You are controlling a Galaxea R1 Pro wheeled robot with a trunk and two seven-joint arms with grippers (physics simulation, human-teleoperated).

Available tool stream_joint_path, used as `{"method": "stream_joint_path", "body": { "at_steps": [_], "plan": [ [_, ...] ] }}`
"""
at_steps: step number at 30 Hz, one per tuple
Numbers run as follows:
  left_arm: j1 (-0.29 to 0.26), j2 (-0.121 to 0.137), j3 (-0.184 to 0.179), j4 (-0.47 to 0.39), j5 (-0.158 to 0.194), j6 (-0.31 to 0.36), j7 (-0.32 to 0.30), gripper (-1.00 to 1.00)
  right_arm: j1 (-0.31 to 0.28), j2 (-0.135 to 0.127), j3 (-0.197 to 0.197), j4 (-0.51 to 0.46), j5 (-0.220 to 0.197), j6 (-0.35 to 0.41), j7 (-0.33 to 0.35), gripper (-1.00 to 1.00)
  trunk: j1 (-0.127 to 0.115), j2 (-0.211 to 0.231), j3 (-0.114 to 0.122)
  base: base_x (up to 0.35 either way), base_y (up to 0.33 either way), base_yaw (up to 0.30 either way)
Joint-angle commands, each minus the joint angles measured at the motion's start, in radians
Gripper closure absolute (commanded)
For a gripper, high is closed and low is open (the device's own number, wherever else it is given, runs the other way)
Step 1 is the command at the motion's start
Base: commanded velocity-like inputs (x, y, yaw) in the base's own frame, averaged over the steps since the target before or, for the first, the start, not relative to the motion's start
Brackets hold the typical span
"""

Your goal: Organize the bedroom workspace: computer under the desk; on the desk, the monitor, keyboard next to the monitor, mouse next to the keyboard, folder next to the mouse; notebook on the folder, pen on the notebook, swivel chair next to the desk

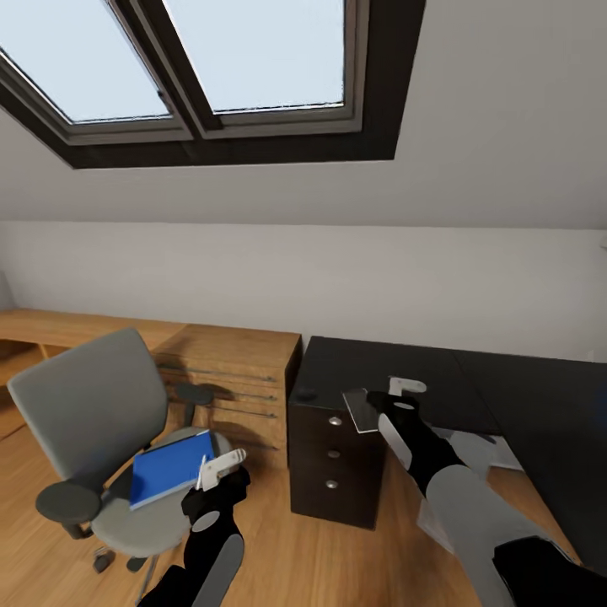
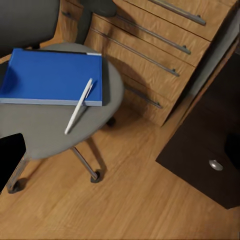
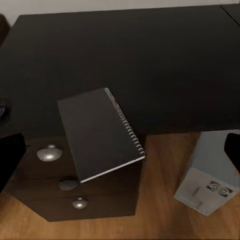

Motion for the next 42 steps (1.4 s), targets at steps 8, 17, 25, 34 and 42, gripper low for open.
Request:
{"method": "stream_joint_path", "body": {
  "at_steps": [8, 17, 25, 34, 42],
  "plan": [
    [-0.001, 0.000, -0.001, -0.001, 0.004, 0.004, 0.007, -1.00, 0.001, 0.008, 0.008, -0.002, -0.005, 0.005, -0.006, -1.00, 0.001, -0.001, -0.004, 0.317, -0.003, 0.124],
    [-0.001, -0.004, -0.055, 0.003, 0.007, 0.013, 0.010, -1.00, 0.001, 0.013, 0.007, -0.002, -0.003, 0.003, -0.011, -1.00, 0.001, -0.001, -0.004, 0.271, -0.109, 0.068],
    [-0.001, -0.001, -0.103, 0.046, 0.008, 0.014, 0.011, -1.00, 0.001, 0.013, 0.006, 0.000, -0.003, 0.004, -0.011, -1.00, 0.001, -0.001, -0.005, 0.267, -0.149, 0.265],
    [-0.001, -0.001, -0.104, 0.050, 0.008, 0.013, 0.011, -1.00, 0.001, 0.013, 0.007, 0.003, -0.003, 0.004, -0.010, -1.00, 0.001, -0.001, -0.010, 0.063, -0.039, 0.249],
    [0.001, 0.000, -0.107, -0.020, 0.006, 0.005, 0.034, -1.00, 0.001, 0.014, 0.011, 0.005, -0.003, 0.004, -0.009, -1.00, 0.001, -0.001, -0.019, 0.002, -0.001, 0.189]
  ]
}}
